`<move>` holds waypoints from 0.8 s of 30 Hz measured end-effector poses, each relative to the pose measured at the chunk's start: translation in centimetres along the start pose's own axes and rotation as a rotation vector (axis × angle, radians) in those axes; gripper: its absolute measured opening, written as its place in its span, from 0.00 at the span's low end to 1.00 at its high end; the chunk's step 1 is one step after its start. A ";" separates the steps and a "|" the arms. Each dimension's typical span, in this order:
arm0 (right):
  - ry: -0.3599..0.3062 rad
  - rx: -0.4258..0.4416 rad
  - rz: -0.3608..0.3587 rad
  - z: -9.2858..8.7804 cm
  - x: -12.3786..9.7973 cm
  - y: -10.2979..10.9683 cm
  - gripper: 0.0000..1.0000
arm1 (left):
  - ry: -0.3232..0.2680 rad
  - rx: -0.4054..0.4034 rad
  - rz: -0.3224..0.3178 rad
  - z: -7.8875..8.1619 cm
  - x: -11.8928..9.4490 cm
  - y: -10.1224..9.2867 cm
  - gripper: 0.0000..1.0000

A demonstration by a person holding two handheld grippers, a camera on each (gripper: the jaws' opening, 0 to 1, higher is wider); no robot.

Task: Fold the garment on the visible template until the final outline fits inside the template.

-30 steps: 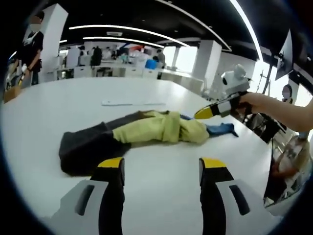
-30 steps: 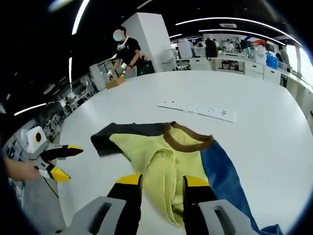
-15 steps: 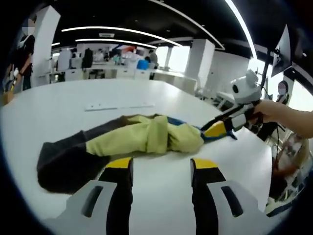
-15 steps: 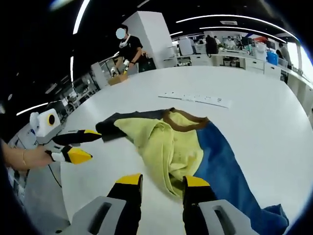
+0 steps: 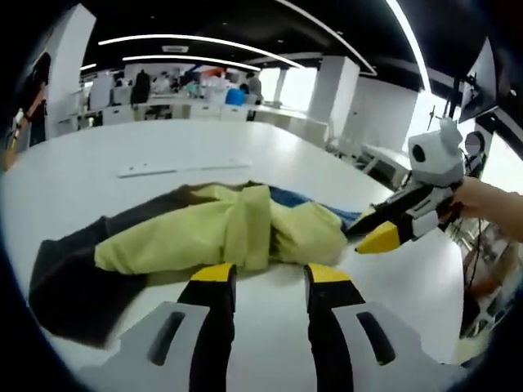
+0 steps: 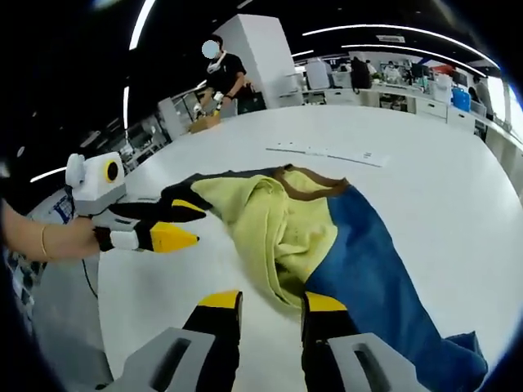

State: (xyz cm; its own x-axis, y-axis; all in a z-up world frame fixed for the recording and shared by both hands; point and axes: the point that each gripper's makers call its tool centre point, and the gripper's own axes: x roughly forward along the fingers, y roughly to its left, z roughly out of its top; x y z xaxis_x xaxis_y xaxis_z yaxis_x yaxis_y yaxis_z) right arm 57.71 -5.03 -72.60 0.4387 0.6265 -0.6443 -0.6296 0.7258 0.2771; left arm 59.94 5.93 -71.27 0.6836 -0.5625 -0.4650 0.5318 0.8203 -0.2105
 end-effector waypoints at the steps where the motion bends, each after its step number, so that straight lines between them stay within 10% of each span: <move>1: -0.001 0.005 -0.003 -0.1 0.1 -0.1 0.23 | 0.007 0.000 0.009 0.0 0.4 0.1 0.28; 15: -0.025 0.018 -0.009 -0.9 0.8 -0.4 0.20 | 0.017 -0.021 0.087 -0.1 3.2 0.3 0.20; 24: -0.033 0.011 -0.003 -1.0 1.2 -0.4 0.19 | 0.080 0.118 0.151 -0.3 4.0 0.7 0.17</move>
State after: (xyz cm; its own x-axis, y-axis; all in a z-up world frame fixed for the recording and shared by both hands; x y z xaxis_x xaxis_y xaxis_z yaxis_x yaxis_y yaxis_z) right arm 57.86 -4.79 -74.19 0.4616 0.6329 -0.6215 -0.6213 0.7308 0.2827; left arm 62.92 4.25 -73.51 0.7208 -0.4204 -0.5511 0.4845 0.8742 -0.0333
